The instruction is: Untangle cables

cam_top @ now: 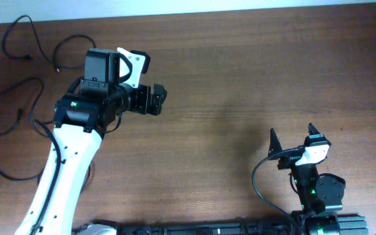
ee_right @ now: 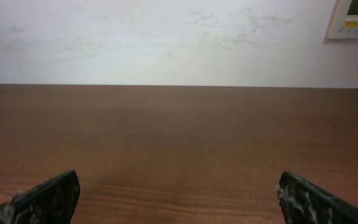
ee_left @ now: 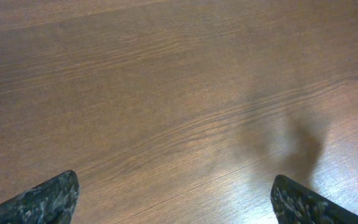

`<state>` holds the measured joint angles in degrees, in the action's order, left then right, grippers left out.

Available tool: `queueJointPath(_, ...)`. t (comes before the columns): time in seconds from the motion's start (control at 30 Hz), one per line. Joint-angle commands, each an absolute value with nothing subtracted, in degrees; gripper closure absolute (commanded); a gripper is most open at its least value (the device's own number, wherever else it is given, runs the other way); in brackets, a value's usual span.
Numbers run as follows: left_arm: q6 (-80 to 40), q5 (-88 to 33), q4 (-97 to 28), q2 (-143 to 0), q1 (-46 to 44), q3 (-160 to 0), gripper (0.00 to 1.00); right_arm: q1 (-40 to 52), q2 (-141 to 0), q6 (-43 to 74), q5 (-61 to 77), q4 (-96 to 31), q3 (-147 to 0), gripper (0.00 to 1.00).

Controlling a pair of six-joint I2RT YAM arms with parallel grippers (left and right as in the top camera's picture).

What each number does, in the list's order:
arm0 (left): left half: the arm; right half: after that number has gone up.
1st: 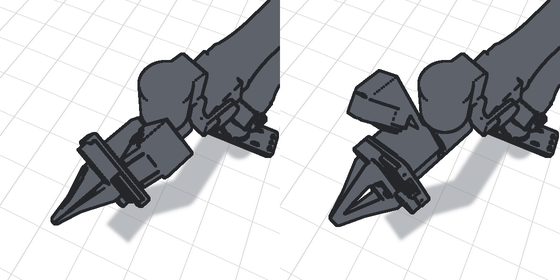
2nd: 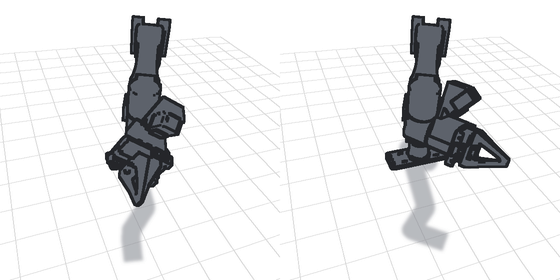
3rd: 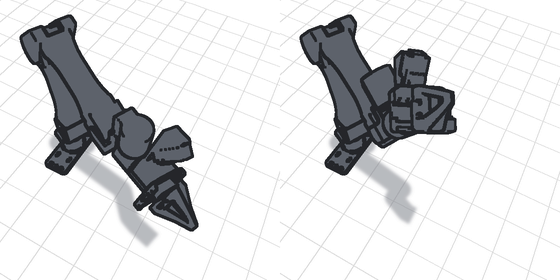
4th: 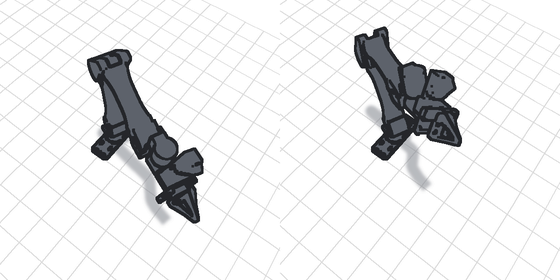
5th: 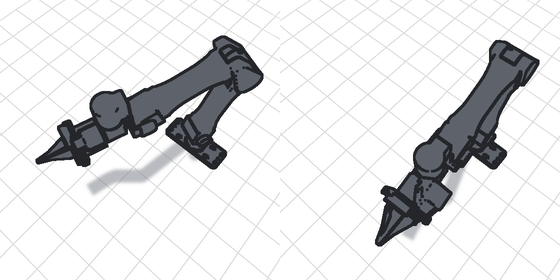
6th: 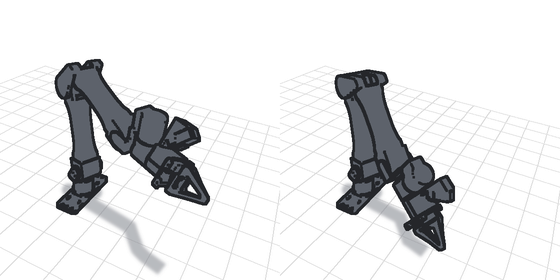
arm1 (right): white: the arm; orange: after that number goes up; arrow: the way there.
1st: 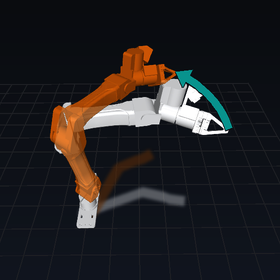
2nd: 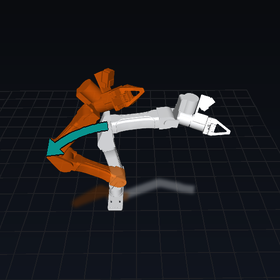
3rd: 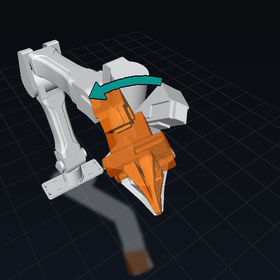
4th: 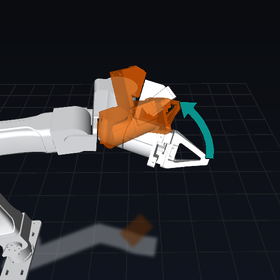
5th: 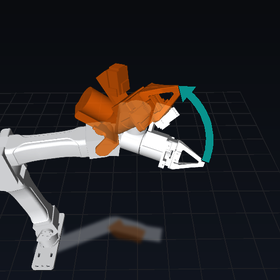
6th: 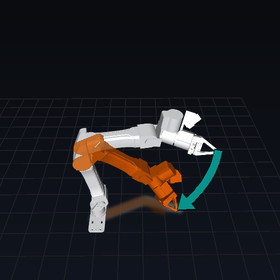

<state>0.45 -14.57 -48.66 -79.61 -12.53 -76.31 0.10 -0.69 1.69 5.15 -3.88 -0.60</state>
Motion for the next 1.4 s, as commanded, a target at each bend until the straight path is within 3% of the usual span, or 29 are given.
queueJointPath(0.0, 0.9, -14.7, -48.7, -79.2, -12.6, -77.1, 0.01, 0.4, -0.2, 2.0, 4.4, -4.3, -0.3, 0.02)
queueJointPath(0.53, 0.9, -14.7, -48.9, -79.0, -12.6, -77.1, 0.01, 0.4, -0.2, 2.0, 4.4, -4.3, -0.3, 0.02)
queueJointPath(0.67, 0.9, -11.7, -56.0, -75.4, -12.6, -76.3, 0.01, 0.4, -0.2, 2.0, 4.4, -4.3, -0.3, 0.02)
queueJointPath(0.93, 0.9, -9.1, -56.4, -60.2, -1.9, -58.4, 0.01, 0.4, -0.2, 2.0, 4.4, -4.3, -0.3, 0.02)
queueJointPath(1.07, 0.9, -9.8, -51.2, -45.3, 4.9, -47.5, 0.01, 0.4, -0.2, 2.0, 4.4, -4.3, -0.3, 0.02)
queueJointPath(1.17, 1.0, -10.2, -49.6, -31.9, 5.7, -41.1, 0.01, 0.4, -0.2, 2.0, 4.4, -4.3, -0.3, 0.02)
queueJointPath(1.37, 7.8, -14.4, -44.5, -19.2, 4.2, -36.1, 0.01, 0.4, -0.2, 2.0, 4.4, -4.3, -0.3, 0.02)
